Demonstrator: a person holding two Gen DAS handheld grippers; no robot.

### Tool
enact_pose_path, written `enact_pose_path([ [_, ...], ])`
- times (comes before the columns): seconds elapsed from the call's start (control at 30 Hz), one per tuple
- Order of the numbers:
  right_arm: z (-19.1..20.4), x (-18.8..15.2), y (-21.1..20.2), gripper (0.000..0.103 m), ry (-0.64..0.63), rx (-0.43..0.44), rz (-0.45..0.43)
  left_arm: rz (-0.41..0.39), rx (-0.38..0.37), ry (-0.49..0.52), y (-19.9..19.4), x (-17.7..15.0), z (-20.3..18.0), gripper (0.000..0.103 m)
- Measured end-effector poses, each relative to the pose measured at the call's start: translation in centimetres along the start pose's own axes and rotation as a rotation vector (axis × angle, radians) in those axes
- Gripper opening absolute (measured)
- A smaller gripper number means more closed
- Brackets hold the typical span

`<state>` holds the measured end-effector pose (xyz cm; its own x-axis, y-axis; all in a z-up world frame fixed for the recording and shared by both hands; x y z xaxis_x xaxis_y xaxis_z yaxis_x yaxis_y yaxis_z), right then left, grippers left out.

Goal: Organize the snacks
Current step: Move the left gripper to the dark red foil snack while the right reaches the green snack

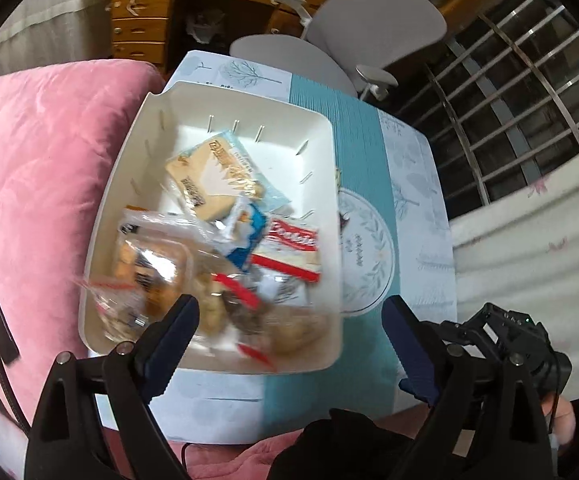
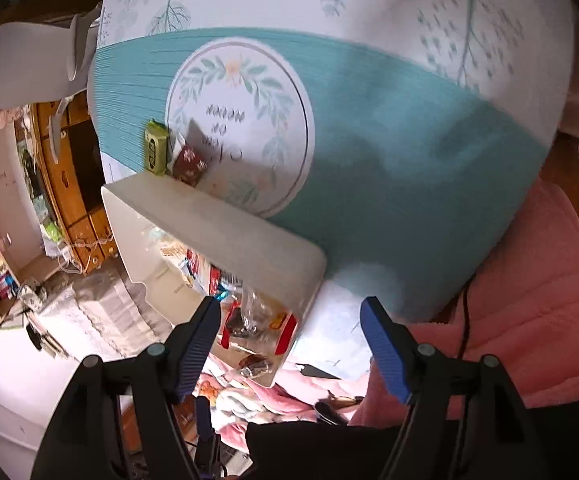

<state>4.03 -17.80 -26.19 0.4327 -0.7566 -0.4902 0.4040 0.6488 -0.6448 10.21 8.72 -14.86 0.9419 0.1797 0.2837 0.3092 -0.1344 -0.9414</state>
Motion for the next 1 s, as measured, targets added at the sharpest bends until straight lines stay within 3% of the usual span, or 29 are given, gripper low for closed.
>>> enact_pose_path([
  [0.27, 1.3, 6.9, -3.8, 0.072, -0.144, -0.084, 0.109, -0.024, 0.083, -0.151, 0.9, -3.0, -6.9, 0.092],
  [0.5, 2.3, 11.4, -5.9, 0.073, -0.263, -0.158, 0.187, 0.004, 0.137, -0.238, 2.1, -5.2, -12.1, 0.092],
  [0.7, 3.3, 14.4, -6.3, 0.073, -0.363, -0.234, 0.2, 0.061, 0.149, -0.333, 4.1, -5.7, -14.3, 0.092],
  [1.0, 6.8, 18.1, -4.9, 0.073, -0.628, -0.369, 0.209, 0.067, 0.198, -0.526, 8.3, -3.6, -15.0, 0.092],
])
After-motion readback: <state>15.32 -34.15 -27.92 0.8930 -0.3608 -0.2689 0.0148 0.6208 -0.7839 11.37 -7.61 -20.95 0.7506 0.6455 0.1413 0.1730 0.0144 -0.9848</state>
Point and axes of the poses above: each gripper's, at about its wrist camera, not at the fingertips, and y roughly the way its jaws point, z to its left, x to its top, the point moved 5 cm from there along y, roughly the way its jaws point, and after that the axes turned 11 degrees about x, right-handed, at the moved point
